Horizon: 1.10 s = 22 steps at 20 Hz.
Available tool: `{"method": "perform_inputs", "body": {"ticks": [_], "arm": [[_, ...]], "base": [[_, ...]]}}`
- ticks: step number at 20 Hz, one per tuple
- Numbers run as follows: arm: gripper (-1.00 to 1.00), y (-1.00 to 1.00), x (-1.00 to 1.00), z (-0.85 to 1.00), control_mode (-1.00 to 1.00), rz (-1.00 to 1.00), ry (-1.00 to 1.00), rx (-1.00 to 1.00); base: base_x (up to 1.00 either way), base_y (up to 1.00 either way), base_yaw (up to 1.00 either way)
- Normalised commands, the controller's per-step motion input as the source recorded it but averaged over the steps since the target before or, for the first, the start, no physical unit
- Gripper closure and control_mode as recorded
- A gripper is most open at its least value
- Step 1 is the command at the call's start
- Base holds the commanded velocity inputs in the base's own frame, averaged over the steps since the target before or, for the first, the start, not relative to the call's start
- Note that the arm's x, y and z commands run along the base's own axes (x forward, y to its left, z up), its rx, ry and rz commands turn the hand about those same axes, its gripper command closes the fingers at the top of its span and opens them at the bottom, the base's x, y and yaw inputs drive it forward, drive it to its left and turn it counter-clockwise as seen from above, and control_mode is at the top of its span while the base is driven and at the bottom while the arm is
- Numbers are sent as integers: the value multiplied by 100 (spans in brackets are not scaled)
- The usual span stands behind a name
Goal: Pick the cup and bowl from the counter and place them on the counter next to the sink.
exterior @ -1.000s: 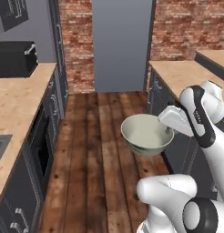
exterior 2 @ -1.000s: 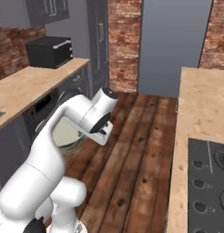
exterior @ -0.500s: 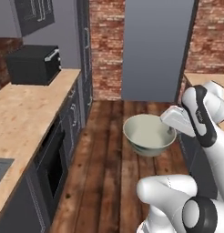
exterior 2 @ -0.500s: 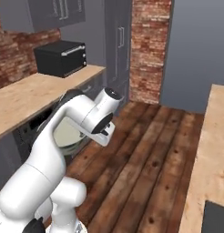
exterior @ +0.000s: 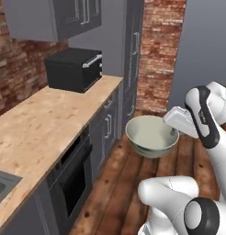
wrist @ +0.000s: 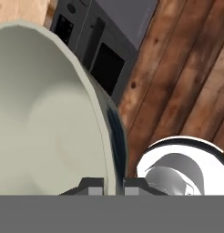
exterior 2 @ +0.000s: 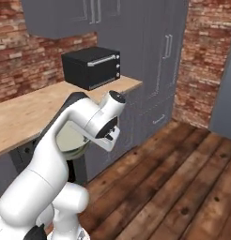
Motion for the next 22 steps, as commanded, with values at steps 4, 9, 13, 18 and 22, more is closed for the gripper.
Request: {"method": "perform_inputs", "body": {"ticks": [4,9,13,18,22], "arm": [[100,0,0,0,100,0,0,0],[100,0,0,0,100,0,0,0],[100,0,0,0,100,0,0,0],[100,0,0,0,100,0,0,0],[100,0,0,0,100,0,0,0]], "base": [[47,-16,66],[11,-17,72],[2,-18,74],[33,-40,69],[70,-66,51]]}}
